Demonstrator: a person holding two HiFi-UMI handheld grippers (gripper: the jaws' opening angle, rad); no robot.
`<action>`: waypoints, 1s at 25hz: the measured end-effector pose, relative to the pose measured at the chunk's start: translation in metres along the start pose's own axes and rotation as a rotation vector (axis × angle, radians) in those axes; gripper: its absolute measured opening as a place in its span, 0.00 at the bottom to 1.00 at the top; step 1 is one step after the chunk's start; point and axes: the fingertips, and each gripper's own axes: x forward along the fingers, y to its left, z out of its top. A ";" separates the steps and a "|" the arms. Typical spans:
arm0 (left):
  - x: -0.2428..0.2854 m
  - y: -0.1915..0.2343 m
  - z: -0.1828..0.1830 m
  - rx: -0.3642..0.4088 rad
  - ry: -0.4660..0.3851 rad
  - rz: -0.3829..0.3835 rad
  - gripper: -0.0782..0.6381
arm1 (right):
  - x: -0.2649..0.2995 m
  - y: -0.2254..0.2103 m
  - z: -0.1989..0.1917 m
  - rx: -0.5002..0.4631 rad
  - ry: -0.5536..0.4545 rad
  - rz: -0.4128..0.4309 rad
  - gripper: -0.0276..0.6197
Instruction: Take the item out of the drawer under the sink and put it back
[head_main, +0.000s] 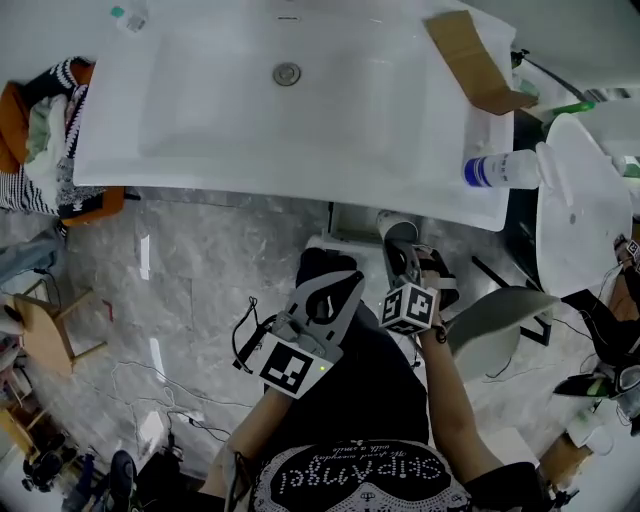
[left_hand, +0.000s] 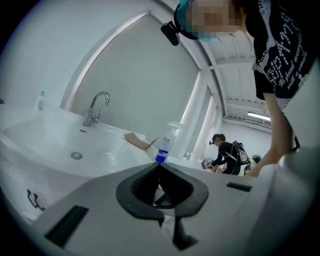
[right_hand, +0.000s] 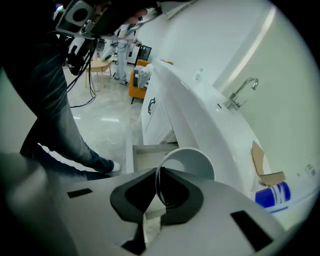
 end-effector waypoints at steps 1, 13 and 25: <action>0.001 -0.002 0.004 0.010 -0.007 -0.014 0.11 | -0.007 -0.001 0.001 0.009 -0.005 -0.013 0.08; 0.012 -0.043 0.064 0.147 -0.076 -0.155 0.11 | -0.102 -0.033 0.028 0.236 -0.181 -0.155 0.08; 0.008 -0.073 0.105 0.258 -0.106 -0.258 0.12 | -0.214 -0.091 0.073 0.486 -0.463 -0.359 0.08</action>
